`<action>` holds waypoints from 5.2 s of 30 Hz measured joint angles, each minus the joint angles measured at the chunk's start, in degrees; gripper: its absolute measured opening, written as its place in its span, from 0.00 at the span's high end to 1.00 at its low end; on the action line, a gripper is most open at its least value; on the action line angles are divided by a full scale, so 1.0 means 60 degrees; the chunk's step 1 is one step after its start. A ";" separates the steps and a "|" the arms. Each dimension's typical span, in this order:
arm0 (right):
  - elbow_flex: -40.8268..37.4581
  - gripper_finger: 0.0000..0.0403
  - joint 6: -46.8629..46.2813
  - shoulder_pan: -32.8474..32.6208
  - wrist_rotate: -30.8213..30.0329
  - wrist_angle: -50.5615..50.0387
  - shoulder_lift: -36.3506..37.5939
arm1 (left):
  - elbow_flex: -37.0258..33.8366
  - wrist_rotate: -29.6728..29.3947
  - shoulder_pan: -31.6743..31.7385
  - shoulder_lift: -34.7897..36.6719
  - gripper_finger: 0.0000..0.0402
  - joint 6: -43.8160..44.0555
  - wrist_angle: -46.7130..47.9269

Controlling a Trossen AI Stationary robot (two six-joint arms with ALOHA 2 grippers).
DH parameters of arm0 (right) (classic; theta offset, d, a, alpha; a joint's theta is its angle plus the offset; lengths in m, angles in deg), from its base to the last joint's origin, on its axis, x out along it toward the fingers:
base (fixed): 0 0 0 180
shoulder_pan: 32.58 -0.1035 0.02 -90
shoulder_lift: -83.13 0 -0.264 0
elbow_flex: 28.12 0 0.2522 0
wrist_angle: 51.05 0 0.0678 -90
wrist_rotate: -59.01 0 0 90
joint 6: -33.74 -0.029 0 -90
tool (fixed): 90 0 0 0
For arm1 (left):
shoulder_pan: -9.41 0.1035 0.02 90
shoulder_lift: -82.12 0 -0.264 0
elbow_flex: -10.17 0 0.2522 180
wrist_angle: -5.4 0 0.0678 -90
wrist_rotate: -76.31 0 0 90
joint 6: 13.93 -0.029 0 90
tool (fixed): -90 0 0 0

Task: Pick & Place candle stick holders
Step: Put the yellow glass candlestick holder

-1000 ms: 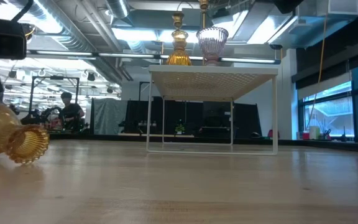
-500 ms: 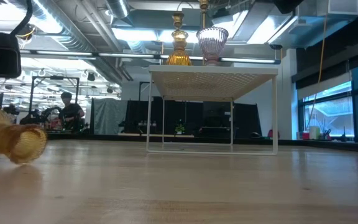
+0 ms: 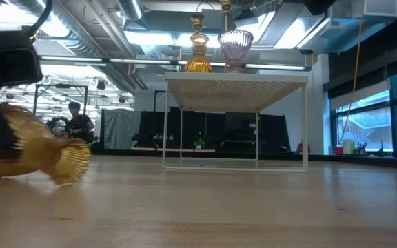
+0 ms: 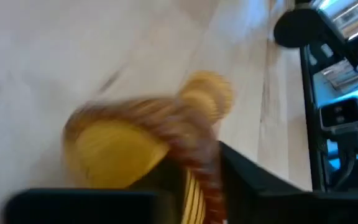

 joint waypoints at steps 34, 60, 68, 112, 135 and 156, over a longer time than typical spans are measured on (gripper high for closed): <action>0.0000 0.45 0.1915 -0.0018 0.0002 0.0687 -0.1769 | 0.8766 0.3612 0.1788 0.0598 0.95 -0.6711 1.1855; 0.0000 0.45 0.5552 -0.1588 -0.0191 0.4671 -0.3253 | 0.8776 0.6097 0.2462 -0.0430 0.95 -1.0732 0.8074; 0.0000 0.45 0.4925 -0.1581 -0.2126 0.4367 -0.3253 | 0.8769 0.4250 0.2610 -0.0506 0.95 -1.0588 0.8657; 0.1322 0.54 0.4719 -0.1588 -0.1222 0.4325 -0.4721 | 0.8776 0.5845 0.2677 -0.0466 0.95 -1.2271 0.6485; 0.1478 0.54 0.3584 -0.1776 -0.2400 0.3115 -0.4684 | 0.9077 0.3525 0.2781 -0.0466 0.95 -1.1218 0.8859; 0.2286 0.54 0.2463 -0.1366 -0.3761 0.1984 -0.4681 | 1.1905 -0.0302 0.1476 -0.0459 0.95 -1.0194 1.3198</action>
